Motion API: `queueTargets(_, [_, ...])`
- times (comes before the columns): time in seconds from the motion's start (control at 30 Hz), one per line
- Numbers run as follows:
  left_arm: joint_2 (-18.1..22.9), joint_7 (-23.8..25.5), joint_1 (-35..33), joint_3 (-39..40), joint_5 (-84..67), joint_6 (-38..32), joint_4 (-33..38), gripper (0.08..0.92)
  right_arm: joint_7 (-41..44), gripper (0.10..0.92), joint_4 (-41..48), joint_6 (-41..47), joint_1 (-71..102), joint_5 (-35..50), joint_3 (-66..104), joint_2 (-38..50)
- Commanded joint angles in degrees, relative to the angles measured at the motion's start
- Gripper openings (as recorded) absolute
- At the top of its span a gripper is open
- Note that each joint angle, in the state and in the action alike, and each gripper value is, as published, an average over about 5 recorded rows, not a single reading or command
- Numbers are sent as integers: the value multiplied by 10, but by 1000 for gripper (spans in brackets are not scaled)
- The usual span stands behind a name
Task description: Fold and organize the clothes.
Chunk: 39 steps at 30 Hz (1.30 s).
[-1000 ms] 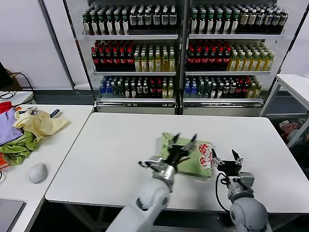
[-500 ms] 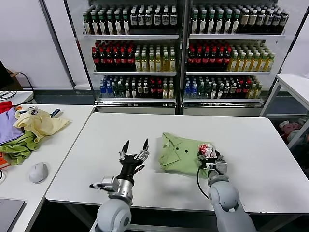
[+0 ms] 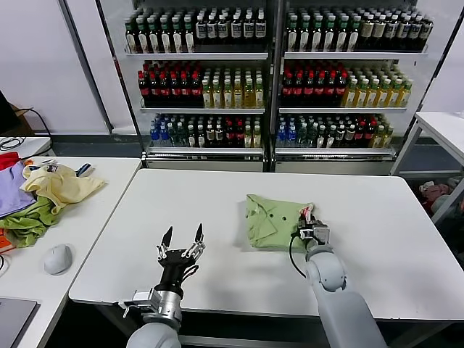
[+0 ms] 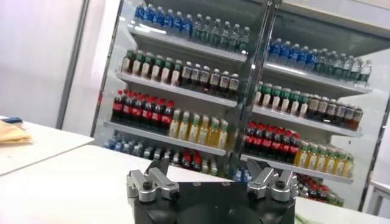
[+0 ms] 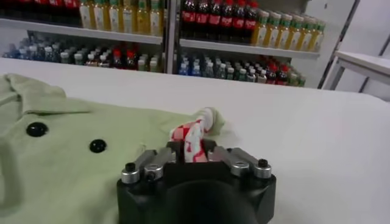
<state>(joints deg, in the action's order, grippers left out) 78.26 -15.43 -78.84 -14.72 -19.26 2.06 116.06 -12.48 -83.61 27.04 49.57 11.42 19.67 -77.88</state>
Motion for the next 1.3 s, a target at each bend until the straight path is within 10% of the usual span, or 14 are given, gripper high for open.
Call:
queueTargets(0.03, [-5,1,-27,-15,12,-3,20,823,38,249,20,-85,-16,-31,5,15])
queueTargets(0.17, [-9,2,-27,-14,14,-3,28,823,50,234,-49,-207,44,-67,14,24])
queueTargets(0.83, [-15,12,-30,27,25,30,73,823,118,789,-354,-226,338,-3,158,47])
queueTargets(1.3, [-9,26,-36,37,33,60,78,823,78,823,-385,-225,402,-20,174,30])
